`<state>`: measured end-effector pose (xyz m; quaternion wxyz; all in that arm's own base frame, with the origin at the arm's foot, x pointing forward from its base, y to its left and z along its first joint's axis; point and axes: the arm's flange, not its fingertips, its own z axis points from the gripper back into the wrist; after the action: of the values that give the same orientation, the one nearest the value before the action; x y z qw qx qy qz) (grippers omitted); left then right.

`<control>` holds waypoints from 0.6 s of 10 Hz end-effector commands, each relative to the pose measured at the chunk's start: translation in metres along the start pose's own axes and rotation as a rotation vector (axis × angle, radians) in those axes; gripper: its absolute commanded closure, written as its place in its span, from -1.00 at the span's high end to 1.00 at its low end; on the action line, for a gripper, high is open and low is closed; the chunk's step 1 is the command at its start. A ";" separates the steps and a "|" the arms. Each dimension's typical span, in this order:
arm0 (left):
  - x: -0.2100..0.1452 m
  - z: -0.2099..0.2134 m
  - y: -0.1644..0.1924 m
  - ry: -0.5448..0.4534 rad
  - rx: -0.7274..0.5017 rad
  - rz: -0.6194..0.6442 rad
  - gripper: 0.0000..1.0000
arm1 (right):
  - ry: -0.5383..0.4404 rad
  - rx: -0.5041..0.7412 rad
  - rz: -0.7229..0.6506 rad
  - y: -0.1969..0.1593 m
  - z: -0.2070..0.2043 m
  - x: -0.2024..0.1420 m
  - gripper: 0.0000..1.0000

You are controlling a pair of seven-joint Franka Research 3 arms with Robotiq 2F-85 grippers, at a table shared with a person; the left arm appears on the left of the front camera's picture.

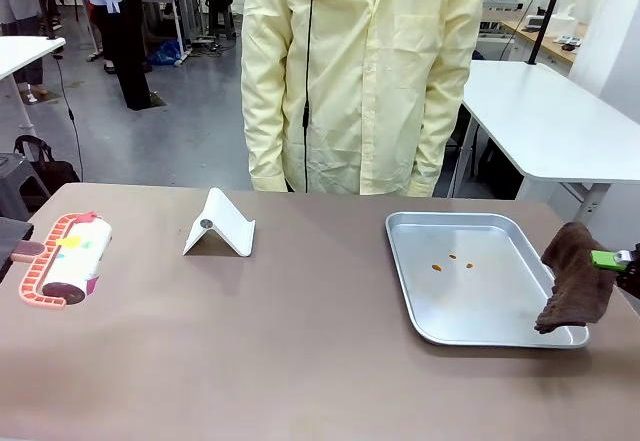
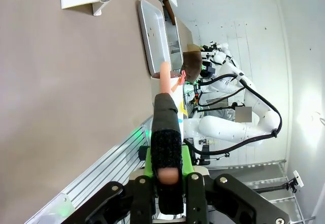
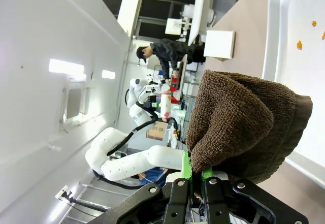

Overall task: Clean the surface of the table.
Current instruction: If a person points to the right, clean the right side of the table with your right hand, and if they point to the left, clean the left side with your left hand, then clean the area not pointed to by the person.

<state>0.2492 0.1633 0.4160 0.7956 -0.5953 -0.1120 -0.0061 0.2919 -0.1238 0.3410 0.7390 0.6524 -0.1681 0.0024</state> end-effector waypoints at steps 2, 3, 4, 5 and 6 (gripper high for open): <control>0.000 0.001 -0.002 0.001 -0.005 -0.003 -0.56 | -0.017 0.010 0.000 0.003 -0.003 0.004 -1.00; 0.000 0.001 -0.002 0.001 -0.005 -0.003 -0.56 | -0.017 0.010 0.000 0.003 -0.003 0.004 -1.00; 0.000 0.001 -0.002 0.001 -0.005 -0.003 -0.56 | -0.017 0.010 0.000 0.003 -0.003 0.004 -1.00; 0.000 0.001 -0.002 0.001 -0.005 -0.003 -0.56 | -0.017 0.010 0.000 0.003 -0.003 0.004 -1.00; 0.000 0.001 -0.002 0.001 -0.005 -0.003 -0.56 | -0.017 0.010 0.000 0.003 -0.003 0.004 -1.00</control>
<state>0.2492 0.1633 0.4160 0.7956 -0.5953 -0.1120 -0.0061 0.2919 -0.1238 0.3410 0.7390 0.6524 -0.1681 0.0024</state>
